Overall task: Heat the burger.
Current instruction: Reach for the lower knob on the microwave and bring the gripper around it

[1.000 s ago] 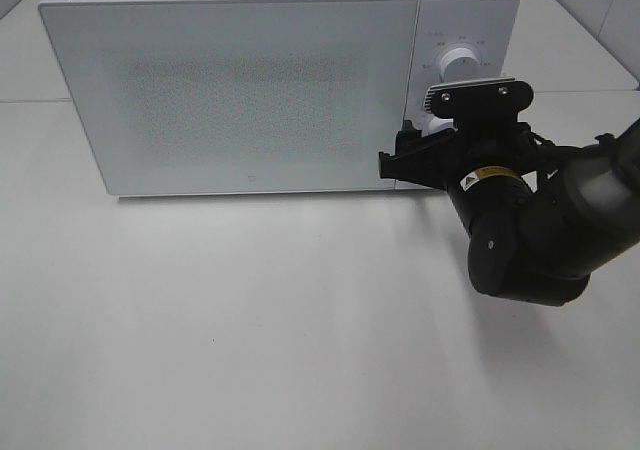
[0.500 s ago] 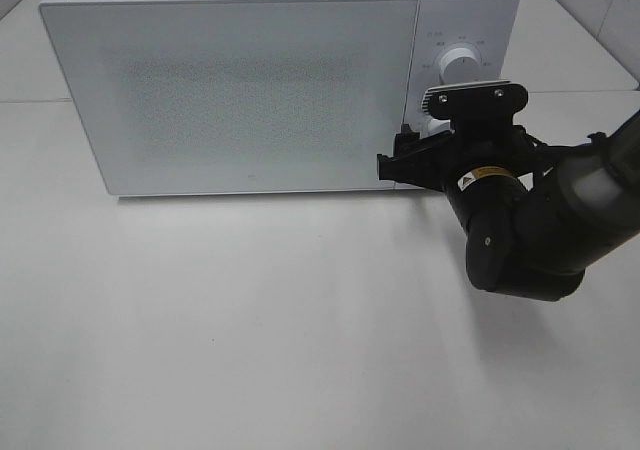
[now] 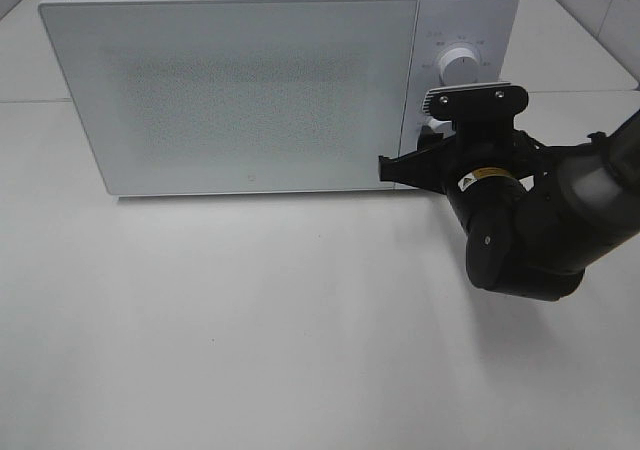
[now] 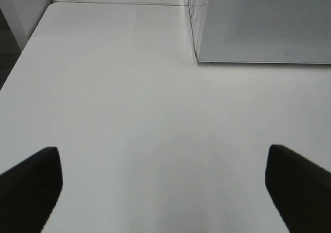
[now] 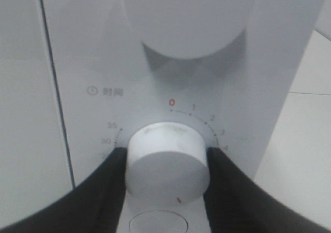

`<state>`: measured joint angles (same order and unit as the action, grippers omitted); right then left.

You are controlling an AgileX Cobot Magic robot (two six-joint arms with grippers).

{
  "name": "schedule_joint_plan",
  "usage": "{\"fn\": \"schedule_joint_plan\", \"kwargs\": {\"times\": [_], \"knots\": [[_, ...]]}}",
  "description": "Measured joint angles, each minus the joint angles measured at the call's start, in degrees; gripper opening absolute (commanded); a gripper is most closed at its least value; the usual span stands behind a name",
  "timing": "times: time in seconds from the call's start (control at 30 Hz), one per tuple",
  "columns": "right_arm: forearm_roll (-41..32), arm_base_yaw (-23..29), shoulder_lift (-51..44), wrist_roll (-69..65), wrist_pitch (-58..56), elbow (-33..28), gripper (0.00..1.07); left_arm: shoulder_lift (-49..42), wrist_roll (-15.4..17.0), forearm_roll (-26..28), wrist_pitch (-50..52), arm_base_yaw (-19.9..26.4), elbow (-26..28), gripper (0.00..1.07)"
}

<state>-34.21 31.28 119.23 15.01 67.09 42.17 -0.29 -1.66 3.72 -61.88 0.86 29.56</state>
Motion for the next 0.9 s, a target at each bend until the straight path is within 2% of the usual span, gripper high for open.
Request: {"fn": "schedule_joint_plan", "kwargs": {"times": [0.13, 0.47, 0.53, 0.57, 0.6, 0.63, 0.7, 0.73, 0.77, 0.83, 0.9], "knots": [[-0.06, 0.0, 0.0, 0.29, 0.0, 0.0, 0.11, 0.0, 0.0, 0.0, 0.0, 0.0, 0.0, 1.0], [0.06, 0.06, 0.0, -3.15, 0.0, 0.0, 0.09, 0.0, 0.0, 0.0, 0.0, 0.0, 0.0, 1.0], [0.57, 0.06, 0.0, -12.49, 0.0, 0.0, 0.09, 0.0, 0.0, 0.0, 0.0, 0.0, 0.0, 1.0], [0.57, 0.06, 0.0, -12.49, 0.0, 0.0, 0.09, 0.0, 0.0, 0.0, 0.0, 0.0, 0.0, 1.0], [0.74, 0.06, 0.0, -21.77, 0.0, 0.0, 0.08, 0.0, 0.0, 0.0, 0.0, 0.0, 0.0, 1.0], [0.74, 0.06, 0.0, -21.77, 0.0, 0.0, 0.08, 0.0, 0.0, 0.0, 0.0, 0.0, 0.0, 1.0], [1.03, 0.11, 0.0, -36.33, -0.06, 0.0, 0.06, 0.0, 0.0, 0.0, 0.0, 0.0, 0.0, 1.0], [1.03, 0.11, 0.0, -36.33, -0.06, 0.0, 0.06, 0.0, 0.0, 0.0, 0.0, 0.0, 0.0, 1.0], [0.97, 0.17, 0.0, -47.44, 0.0, -0.06, 0.05, 0.0, 0.0, 0.0, 0.0, 0.0, 0.0, 1.0], [0.92, 0.23, 0.0, -51.91, 0.11, -0.06, 0.05, 0.0, 0.0, 0.0, 0.0, 0.0, 0.0, 1.0], [0.29, 0.52, 0.0, -66.35, 0.52, -0.06, 0.04, 0.0, 0.0, 0.0, 0.0, 0.0, 0.0, 1.0]]}}
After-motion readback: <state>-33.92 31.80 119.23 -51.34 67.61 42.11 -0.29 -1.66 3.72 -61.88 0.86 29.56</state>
